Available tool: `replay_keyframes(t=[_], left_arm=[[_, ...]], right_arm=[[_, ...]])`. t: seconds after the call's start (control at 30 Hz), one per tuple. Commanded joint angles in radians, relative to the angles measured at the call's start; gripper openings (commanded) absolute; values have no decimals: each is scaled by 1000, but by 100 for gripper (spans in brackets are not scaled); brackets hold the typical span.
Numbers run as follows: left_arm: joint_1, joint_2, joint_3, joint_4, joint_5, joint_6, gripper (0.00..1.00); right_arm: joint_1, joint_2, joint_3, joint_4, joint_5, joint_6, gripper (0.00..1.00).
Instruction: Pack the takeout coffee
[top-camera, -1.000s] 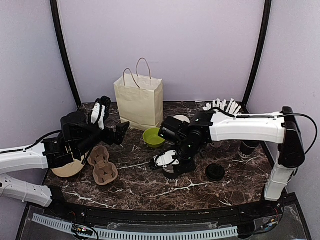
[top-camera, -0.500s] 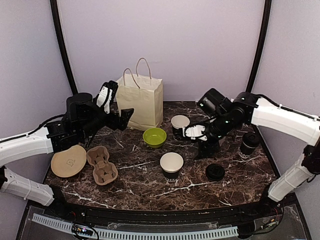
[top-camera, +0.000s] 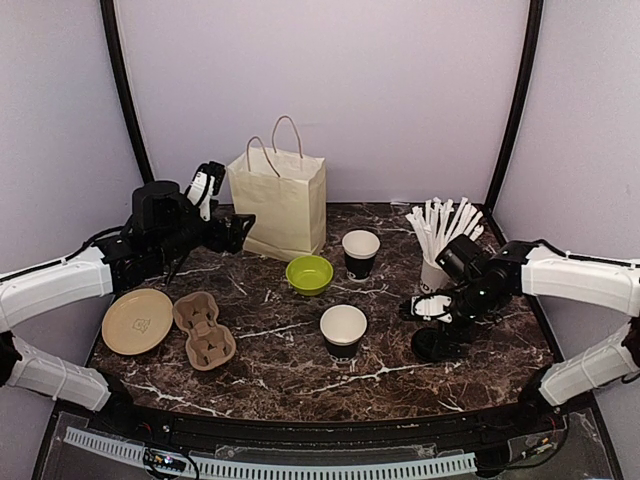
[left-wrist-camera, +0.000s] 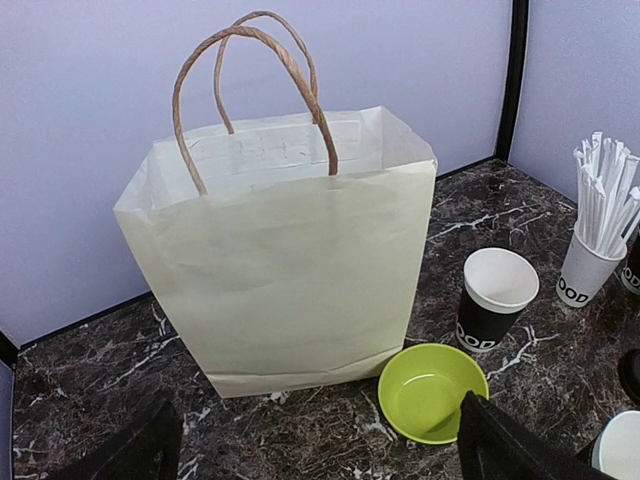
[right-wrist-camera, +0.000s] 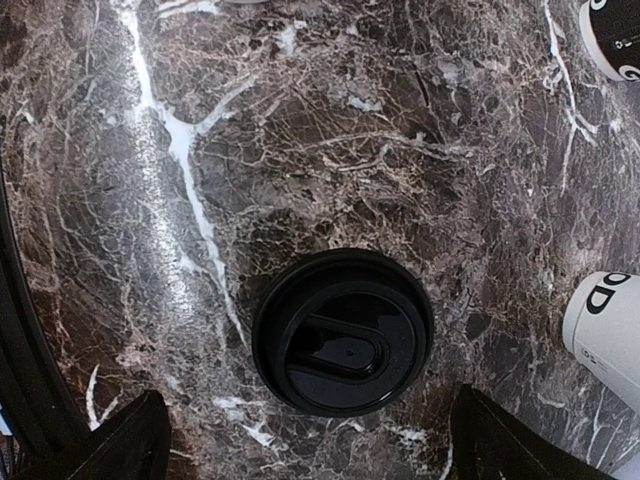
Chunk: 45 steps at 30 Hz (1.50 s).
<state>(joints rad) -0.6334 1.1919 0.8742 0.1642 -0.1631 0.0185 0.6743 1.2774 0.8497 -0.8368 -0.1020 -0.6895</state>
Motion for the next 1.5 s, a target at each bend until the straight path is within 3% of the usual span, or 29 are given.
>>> replay_keyframes(t=[0.0,0.53,1.03,1.27,1.47], left_arm=[[16,-29,-18,28,59,-15,98],[34,-22,-18,22,105,-15,98],[38,-26,-18,18,144,-42,98],[40,-31,-16,14,152,-42,98],[41,-22,-12,1,143,-36,98]], right_arm=[[-9,27,-56,98,25,-38,99],[-46,164,-26,160,24,-48,93],[-93,232,11,107,-19,-46,64],[-86,187,132,7,-74,-7,62],[-44,187,360,-84,-145,-1,62]])
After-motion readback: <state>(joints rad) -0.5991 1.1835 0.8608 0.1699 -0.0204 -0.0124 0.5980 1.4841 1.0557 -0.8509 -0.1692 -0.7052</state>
